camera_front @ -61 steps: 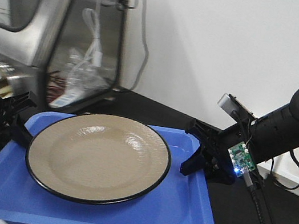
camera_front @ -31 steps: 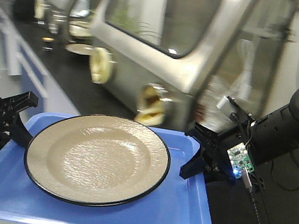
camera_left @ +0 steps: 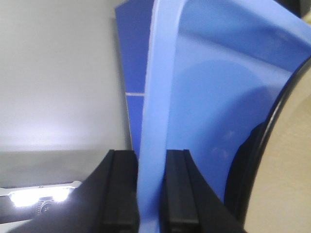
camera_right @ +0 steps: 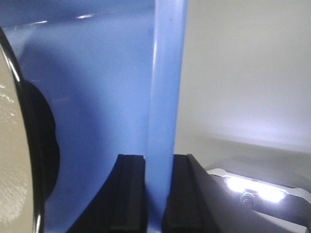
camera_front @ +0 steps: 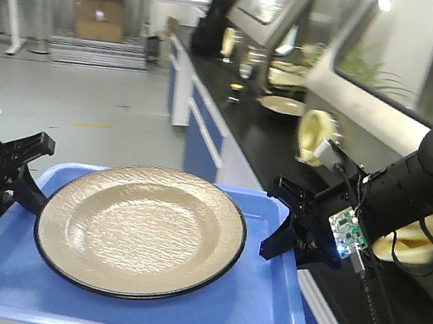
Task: Place disk in tray to left cabinet
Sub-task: 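Hold the tray with both grippers while the base turns away from bench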
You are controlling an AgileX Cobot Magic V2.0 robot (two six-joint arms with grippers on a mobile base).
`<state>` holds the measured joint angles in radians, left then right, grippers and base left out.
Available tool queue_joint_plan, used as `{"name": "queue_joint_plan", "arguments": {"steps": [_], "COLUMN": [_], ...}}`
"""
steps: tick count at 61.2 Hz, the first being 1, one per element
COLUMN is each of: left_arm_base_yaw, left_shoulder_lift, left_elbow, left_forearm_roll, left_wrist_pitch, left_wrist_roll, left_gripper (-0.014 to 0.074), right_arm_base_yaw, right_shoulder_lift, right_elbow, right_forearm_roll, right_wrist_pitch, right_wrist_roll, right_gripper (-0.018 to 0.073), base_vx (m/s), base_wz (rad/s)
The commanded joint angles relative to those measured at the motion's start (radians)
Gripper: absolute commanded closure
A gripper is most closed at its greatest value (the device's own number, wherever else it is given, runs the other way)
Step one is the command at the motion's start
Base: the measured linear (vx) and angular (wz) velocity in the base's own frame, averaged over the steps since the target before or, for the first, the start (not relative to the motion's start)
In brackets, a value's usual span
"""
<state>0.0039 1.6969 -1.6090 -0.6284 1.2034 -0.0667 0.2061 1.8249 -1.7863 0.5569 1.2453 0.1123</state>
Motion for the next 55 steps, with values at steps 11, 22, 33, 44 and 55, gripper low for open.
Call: {"name": "queue_joint_plan", "arguments": {"steps": [11,22,33,44,55], "left_arm_base_yaw": [-0.030,-0.030,-0.030,-0.030,-0.030], "left_shoulder_lift": [-0.050,-0.050,-0.050,-0.050,-0.050], "left_elbow": [-0.038,-0.038,-0.038,-0.038,-0.038], "left_forearm_roll": [-0.193,-0.193,-0.193,-0.193,-0.193], "left_wrist_pitch": [-0.010,-0.009,-0.008,-0.007,-0.007], "left_wrist_roll": [-0.006,-0.006,-0.006,-0.006,-0.006], "left_gripper": [0.0597,0.0597,0.0597,0.0597,0.0597], "right_arm_base_yaw": [0.025,0.025,0.025,0.025,0.025], "right_shoulder_lift": [-0.060,-0.060,-0.060,-0.060,-0.060], "right_elbow": [-0.038,-0.038,-0.038,-0.038,-0.038], "right_forearm_roll": [0.176,0.177,0.177,0.177,0.177], "right_wrist_pitch": [0.034,0.034,0.034,0.034,0.034], "right_wrist_roll": [-0.012,-0.013,-0.013,-0.013,-0.013], "right_gripper": [0.0564,0.0564,0.0564,0.0564,0.0564], "base_vx": [0.25,0.28,0.32,0.38,0.43], "base_wz": [0.55,0.44,0.30,0.22,0.22]}}
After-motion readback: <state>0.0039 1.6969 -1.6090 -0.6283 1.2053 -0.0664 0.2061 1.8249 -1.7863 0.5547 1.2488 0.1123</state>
